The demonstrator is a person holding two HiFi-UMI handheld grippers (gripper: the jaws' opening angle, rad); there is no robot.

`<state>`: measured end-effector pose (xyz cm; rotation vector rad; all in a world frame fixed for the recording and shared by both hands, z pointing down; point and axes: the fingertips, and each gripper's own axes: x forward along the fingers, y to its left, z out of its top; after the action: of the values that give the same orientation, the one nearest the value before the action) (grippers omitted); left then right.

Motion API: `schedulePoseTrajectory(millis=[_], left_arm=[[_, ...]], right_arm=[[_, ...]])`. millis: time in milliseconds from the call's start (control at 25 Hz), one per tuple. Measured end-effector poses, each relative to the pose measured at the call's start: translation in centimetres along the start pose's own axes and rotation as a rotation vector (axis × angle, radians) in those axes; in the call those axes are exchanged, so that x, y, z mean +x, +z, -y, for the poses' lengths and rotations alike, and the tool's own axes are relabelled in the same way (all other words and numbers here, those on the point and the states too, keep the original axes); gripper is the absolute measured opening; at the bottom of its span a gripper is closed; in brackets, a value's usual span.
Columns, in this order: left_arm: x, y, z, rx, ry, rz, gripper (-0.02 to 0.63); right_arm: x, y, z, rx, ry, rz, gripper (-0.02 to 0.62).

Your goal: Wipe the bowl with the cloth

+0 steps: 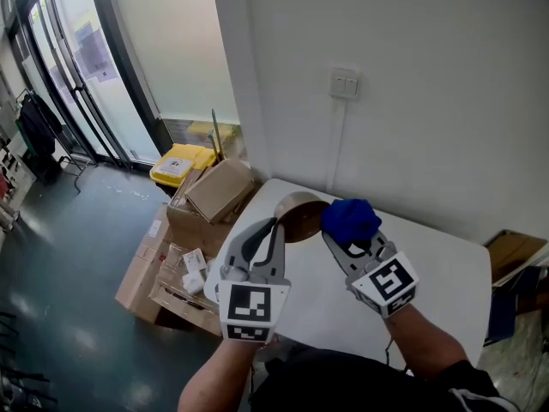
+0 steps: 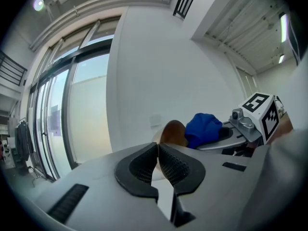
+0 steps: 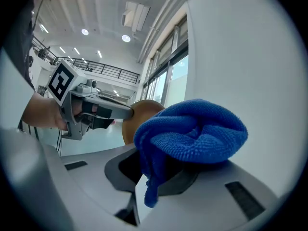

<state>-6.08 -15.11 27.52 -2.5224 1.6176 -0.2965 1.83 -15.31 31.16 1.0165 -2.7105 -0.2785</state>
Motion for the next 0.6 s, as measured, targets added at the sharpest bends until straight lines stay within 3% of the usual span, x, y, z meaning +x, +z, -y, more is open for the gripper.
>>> schedulePoseTrajectory(millis=[400, 600], left_arm=[[0.1, 1.8, 2.3, 0.066, -0.03, 0.035, 0.018], [-0.8, 1.3, 0.9, 0.047, -0.008, 0.029, 0.018]], right_arm=[[2.2, 0.8, -6.9, 0.0, 0.156, 0.002, 0.043], [0.7, 0.3, -4.5, 0.005, 0.093, 0.006, 0.043]])
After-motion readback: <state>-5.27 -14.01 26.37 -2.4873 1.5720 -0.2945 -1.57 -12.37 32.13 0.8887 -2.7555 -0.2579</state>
